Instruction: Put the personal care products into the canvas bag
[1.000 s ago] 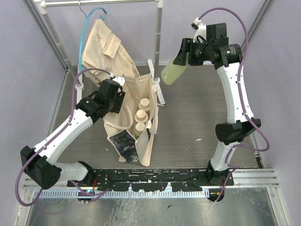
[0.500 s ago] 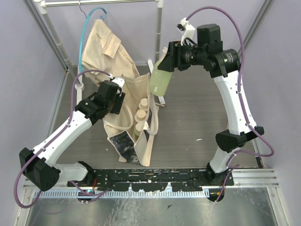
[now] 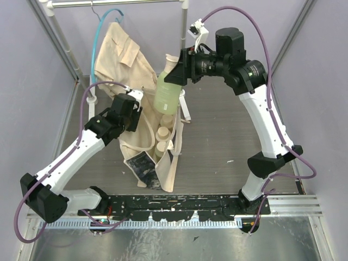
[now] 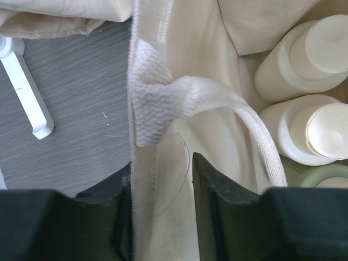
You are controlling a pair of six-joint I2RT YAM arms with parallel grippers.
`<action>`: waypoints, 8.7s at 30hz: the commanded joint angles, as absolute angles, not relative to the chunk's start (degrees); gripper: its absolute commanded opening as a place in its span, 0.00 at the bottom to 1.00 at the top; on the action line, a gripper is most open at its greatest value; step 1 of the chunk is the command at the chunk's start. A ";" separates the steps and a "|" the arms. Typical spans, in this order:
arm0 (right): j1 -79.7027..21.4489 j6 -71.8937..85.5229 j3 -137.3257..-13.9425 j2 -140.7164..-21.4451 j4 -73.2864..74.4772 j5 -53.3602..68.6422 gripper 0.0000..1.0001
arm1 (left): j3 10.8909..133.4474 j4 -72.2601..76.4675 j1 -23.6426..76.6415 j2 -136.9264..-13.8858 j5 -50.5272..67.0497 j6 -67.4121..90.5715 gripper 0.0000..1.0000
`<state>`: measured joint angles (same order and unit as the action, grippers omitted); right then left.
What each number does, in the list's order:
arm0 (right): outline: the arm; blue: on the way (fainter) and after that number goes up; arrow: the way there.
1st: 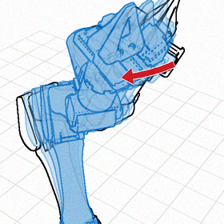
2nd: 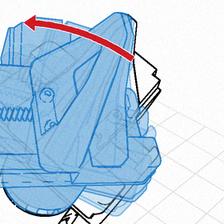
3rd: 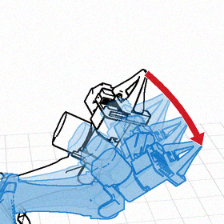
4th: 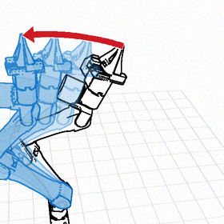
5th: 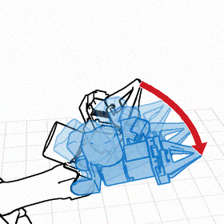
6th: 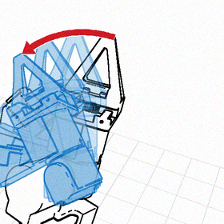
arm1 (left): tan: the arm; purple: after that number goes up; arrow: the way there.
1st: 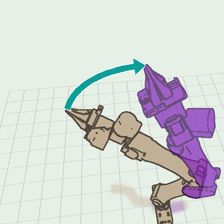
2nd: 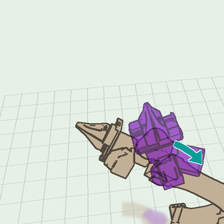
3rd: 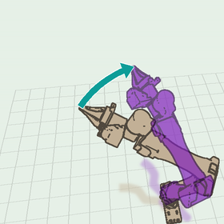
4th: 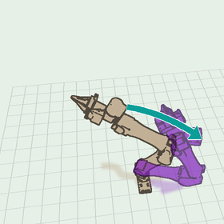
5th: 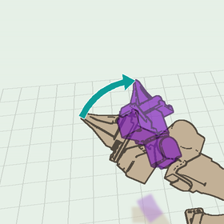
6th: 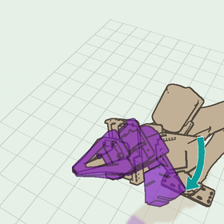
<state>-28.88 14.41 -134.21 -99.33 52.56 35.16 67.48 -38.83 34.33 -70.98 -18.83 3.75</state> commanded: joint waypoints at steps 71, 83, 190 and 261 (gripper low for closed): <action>-60.39 -5.18 -69.03 -85.60 25.80 6.43 0.01 | 77.48 -45.16 34.28 -66.83 -13.42 6.13 0.00; -61.17 -3.64 -73.81 -87.23 31.43 5.62 0.67 | 78.90 -44.58 34.28 -68.42 -13.18 6.06 0.00; 13.20 6.44 -117.73 -81.90 58.20 14.83 0.01 | 80.65 -40.84 31.46 -75.85 -13.80 -0.44 0.55; -53.82 14.18 -115.18 -104.19 35.78 -2.83 0.01 | 75.35 -47.02 26.77 -66.66 -5.54 3.88 0.00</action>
